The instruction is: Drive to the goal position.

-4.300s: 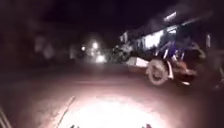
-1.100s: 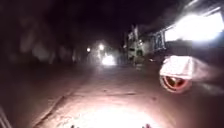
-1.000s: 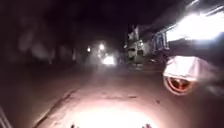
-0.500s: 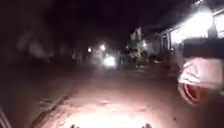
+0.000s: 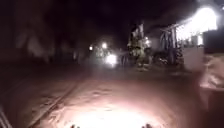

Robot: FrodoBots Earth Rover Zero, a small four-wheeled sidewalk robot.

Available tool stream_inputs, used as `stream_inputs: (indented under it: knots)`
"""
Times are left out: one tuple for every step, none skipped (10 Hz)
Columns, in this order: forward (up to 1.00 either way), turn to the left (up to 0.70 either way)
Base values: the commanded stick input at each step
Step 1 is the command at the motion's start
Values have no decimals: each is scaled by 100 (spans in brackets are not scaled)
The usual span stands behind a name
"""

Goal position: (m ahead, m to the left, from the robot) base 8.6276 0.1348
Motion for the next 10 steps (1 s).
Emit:
stream_inputs:
  knots:
    - [85, -27]
    - [85, -34]
    - [85, -7]
    - [85, 0]
    - [85, 0]
    - [85, 0]
    - [85, 0]
    - [85, 0]
    - [85, 0]
    - [85, 0]
